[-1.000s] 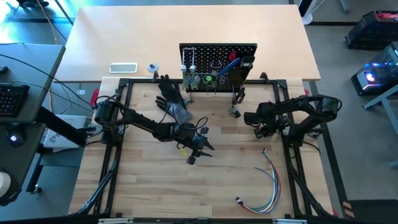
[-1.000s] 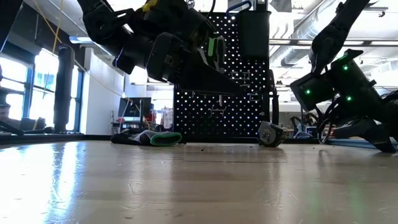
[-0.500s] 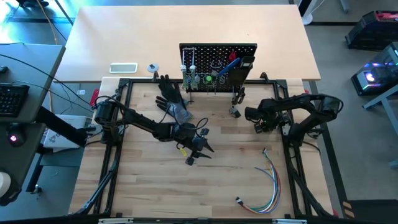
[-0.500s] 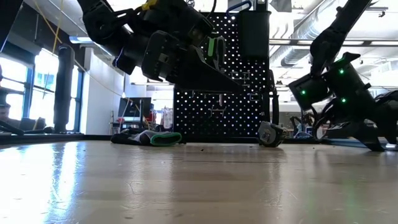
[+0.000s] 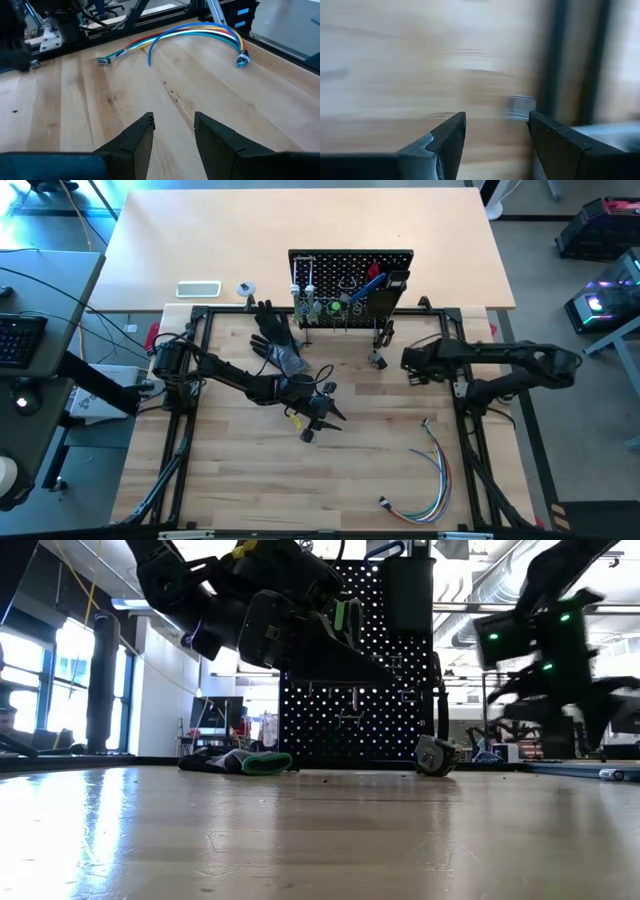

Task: Hang tools onto peg board
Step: Put the silver socket into the black bin on the pegboard

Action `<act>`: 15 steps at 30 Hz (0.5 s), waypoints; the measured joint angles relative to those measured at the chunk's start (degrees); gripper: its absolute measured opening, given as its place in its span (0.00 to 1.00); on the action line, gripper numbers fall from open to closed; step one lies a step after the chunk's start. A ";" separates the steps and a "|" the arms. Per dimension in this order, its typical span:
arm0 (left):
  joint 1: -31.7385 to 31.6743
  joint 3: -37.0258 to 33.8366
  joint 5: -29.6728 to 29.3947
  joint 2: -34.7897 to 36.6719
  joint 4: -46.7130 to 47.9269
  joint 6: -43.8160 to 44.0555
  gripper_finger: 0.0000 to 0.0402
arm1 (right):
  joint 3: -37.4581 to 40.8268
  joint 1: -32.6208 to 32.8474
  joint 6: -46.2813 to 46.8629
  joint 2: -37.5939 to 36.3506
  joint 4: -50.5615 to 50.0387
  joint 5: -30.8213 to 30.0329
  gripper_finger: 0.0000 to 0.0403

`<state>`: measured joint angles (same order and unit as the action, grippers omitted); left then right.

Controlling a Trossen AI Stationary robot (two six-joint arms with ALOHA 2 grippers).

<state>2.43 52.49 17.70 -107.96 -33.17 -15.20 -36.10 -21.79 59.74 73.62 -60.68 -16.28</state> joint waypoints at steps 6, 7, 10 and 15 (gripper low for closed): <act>-0.56 0.00 -0.02 0.00 -0.28 0.02 0.34 | -0.03 -1.76 3.24 -3.76 -4.79 0.33 0.52; -0.56 0.00 -0.03 0.00 -0.27 0.01 0.34 | 0.02 -1.84 2.96 -3.73 -5.04 0.80 0.52; -0.56 0.00 -0.03 0.00 -1.04 0.04 0.34 | 0.40 -2.39 3.03 -2.98 -4.66 0.62 0.52; -0.54 0.00 -0.01 0.00 -1.22 0.09 0.34 | 3.00 -5.22 1.56 -0.87 -1.37 2.76 0.52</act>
<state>1.89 52.49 17.69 -107.96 -34.39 -15.11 -33.10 -27.02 61.30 72.75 -62.05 -13.52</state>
